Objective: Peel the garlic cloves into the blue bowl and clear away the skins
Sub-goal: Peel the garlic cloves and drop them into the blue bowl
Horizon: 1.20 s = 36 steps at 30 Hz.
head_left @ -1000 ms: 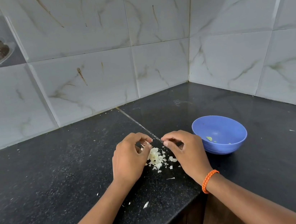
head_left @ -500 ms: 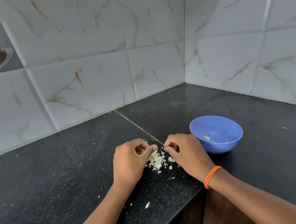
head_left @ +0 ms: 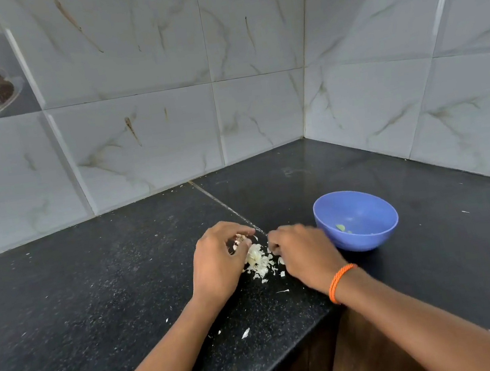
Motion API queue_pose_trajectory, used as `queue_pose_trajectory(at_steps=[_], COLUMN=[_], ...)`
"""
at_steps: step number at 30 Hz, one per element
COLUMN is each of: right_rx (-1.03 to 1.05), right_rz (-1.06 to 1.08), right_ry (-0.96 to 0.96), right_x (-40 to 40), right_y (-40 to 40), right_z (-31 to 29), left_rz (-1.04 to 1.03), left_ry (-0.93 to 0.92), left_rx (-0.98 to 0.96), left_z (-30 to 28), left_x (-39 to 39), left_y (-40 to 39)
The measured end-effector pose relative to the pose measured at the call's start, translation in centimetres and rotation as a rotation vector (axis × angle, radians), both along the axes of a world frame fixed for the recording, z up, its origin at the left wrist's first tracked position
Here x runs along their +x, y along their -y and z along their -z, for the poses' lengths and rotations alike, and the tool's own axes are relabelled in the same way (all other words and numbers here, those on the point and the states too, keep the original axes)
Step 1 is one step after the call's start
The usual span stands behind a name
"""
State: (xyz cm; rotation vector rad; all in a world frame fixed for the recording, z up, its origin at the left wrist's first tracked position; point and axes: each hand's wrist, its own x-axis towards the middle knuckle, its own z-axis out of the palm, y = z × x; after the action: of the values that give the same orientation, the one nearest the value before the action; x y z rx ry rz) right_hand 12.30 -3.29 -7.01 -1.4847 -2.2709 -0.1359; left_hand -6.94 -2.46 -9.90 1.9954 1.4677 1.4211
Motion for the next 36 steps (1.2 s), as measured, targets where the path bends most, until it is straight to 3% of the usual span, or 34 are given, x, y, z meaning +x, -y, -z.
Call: queue_pose_trajectory(at_steps=[1, 3, 7, 10, 11, 17, 20, 21, 25, 28, 31, 36], right_rx=[-0.032, 0.000, 0.249, 0.050, -0.009, 0.266, 0.038, 0.030, 0.143, 0.066, 0.053, 0.040], right_rz=[0.001, 0.013, 0.003, -0.033, -0.037, -0.038, -0.082, -0.093, -0.114, -0.160, -0.155, -0.168], right_ry=[0.050, -0.043, -0.215, 0.065, 0.080, -0.252, -0.007, -0.021, -0.436, -0.649, -0.764, -0.730], right_x=[-0.2, 0.2, 0.8, -0.4, -0.3, 1.0, 0.7, 1.0, 1.8, 1.7, 1.7, 1.4], right_y=[0.1, -0.8, -1.2, -0.3, -0.2, -0.8, -0.7, -1.0, -1.2, -0.9, -0.9, -1.0], right_z=[0.4, -1.0, -2.9, 0.8, 1.2, -0.2, 2.2, 2.6, 2.6, 2.7, 2.9, 3.2], left_rz=[-0.005, -0.020, 0.005, -0.008, -0.018, 0.008, 0.078, 0.096, 0.077, 0.071, 0.075, 0.009], left_ry=[0.007, 0.026, 0.007, -0.013, 0.017, 0.073, 0.083, 0.076, 0.050, -0.015, 0.024, 0.086], left_rx=[0.005, 0.010, 0.010, 0.009, -0.003, -0.018, -0.031, -0.016, 0.040, 0.020, -0.010, -0.011], left_z=[0.0, -0.2, -0.3, -0.3, -0.3, -0.4, -0.3, -0.2, 0.3, 0.2, -0.1, -0.2], left_x=[0.0, 0.0, -0.3, 0.0, 0.0, 0.2, 0.3, 0.3, 0.4, 0.7, 1.1, 0.9], left_y=[0.1, -0.1, -0.2, -0.1, -0.1, -0.1, 0.0, 0.0, -0.3, -0.1, 0.3, 0.2])
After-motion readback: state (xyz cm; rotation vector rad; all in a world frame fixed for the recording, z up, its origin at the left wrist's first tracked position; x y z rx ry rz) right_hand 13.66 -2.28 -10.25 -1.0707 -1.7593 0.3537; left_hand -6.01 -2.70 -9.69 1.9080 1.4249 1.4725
